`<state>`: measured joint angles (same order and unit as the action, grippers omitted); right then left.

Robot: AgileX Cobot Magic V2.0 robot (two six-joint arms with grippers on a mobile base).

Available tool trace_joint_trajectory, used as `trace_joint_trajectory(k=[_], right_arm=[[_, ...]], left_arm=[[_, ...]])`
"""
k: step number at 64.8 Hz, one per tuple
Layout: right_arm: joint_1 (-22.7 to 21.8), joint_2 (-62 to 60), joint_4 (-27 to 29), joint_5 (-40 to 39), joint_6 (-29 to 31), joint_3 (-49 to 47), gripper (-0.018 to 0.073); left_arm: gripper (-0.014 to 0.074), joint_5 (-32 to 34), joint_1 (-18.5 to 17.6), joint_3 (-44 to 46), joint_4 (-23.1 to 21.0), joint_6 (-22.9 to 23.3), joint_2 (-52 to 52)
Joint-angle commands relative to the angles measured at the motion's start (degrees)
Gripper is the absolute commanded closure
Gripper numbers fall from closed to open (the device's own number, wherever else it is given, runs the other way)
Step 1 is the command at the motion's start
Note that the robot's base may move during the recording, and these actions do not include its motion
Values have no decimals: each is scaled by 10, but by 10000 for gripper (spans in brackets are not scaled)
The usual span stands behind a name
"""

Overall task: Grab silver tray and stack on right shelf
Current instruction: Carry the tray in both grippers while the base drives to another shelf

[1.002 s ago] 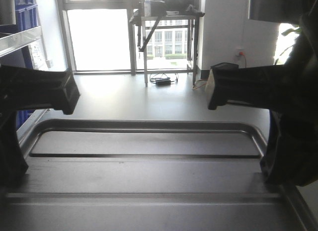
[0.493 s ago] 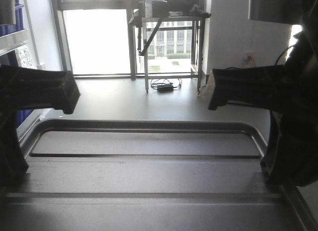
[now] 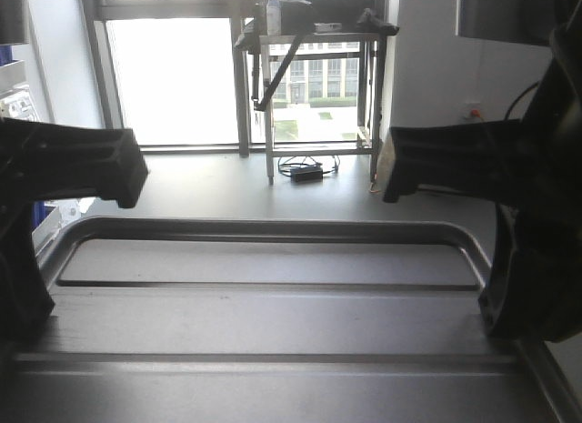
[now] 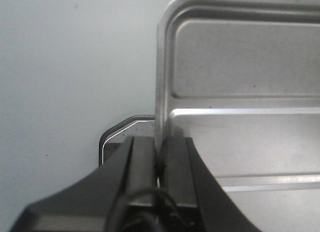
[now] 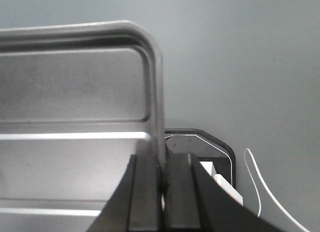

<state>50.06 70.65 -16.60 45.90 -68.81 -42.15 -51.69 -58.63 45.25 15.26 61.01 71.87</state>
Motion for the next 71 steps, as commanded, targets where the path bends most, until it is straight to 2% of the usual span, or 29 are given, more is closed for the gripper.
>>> trace_joint_trajectory(k=[1, 71], right_arm=[[-7, -11, -37, 41, 0, -13, 500], [-7, -11, -37, 45, 0, -13, 500]], left_arm=[[687, -42, -2, 13, 27, -3, -15], [687, -42, -2, 13, 28, -3, -15]])
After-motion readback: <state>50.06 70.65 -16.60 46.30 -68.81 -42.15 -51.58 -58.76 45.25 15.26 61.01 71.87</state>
